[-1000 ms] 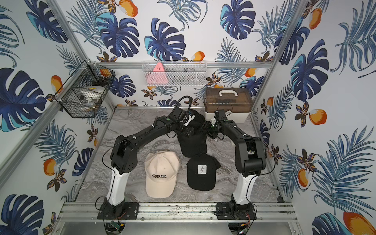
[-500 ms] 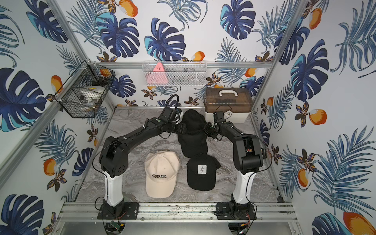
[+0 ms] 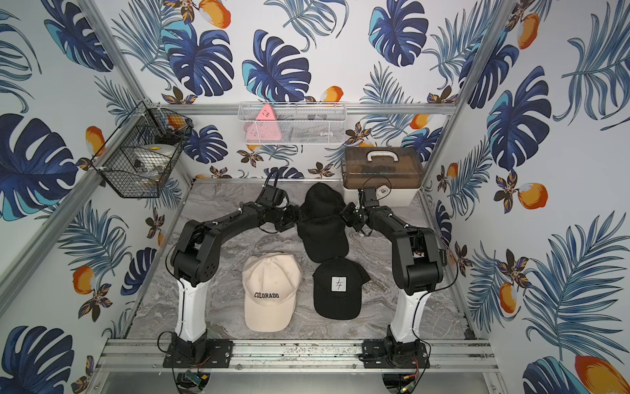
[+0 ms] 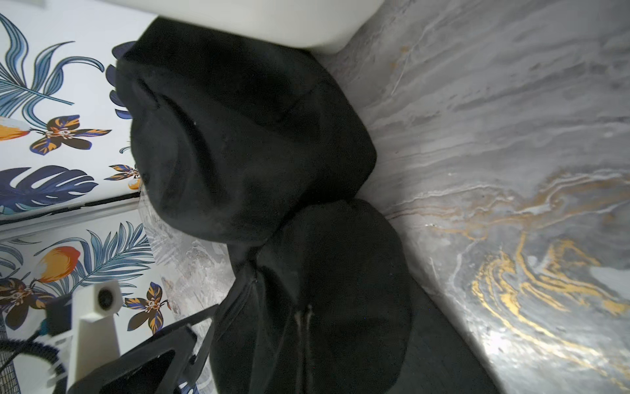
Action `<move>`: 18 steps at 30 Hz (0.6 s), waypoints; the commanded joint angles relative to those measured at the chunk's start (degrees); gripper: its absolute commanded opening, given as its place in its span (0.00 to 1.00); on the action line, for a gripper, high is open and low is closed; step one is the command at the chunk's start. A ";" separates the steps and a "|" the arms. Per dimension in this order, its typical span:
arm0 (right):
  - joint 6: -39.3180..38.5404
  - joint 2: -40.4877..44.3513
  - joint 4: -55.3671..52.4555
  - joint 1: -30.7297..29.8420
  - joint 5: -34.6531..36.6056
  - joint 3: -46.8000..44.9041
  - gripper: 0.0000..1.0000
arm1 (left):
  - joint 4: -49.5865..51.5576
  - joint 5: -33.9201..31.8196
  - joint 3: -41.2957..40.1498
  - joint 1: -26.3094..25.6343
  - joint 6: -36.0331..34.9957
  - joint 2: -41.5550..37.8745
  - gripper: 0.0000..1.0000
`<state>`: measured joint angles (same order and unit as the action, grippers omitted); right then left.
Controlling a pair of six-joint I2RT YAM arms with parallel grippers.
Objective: Stack the baseball caps by color
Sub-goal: Pick up the baseball cap from the center of the board.
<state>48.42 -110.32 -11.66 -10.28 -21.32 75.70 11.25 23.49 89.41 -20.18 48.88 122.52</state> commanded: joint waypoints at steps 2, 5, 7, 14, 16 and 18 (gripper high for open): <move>0.00 0.28 2.19 -0.04 -0.47 -0.63 0.00 | -18.15 8.40 -5.89 1.72 15.60 1.34 0.66; -0.08 0.37 2.45 -0.08 -0.53 -0.98 0.00 | -24.94 10.99 -7.01 2.13 19.34 2.65 0.53; -0.09 0.29 2.40 -0.02 -0.77 -0.97 0.00 | -25.99 11.62 -6.33 2.08 19.26 3.23 0.39; 0.61 2.90 3.31 -0.08 -1.09 -2.21 0.00 | -21.19 10.54 -3.70 2.14 13.99 1.48 0.00; 0.71 4.23 3.21 -0.08 -1.09 -2.18 0.00 | -20.05 10.47 -3.18 2.15 12.50 0.72 0.00; 0.85 5.64 2.85 -0.17 -1.37 -2.02 0.00 | -19.23 10.36 -3.13 2.08 11.60 -0.30 0.00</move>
<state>48.90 -106.37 -10.17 -10.28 -21.76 73.47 -8.91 33.23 85.60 -18.06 62.85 123.72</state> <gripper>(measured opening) 0.052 0.065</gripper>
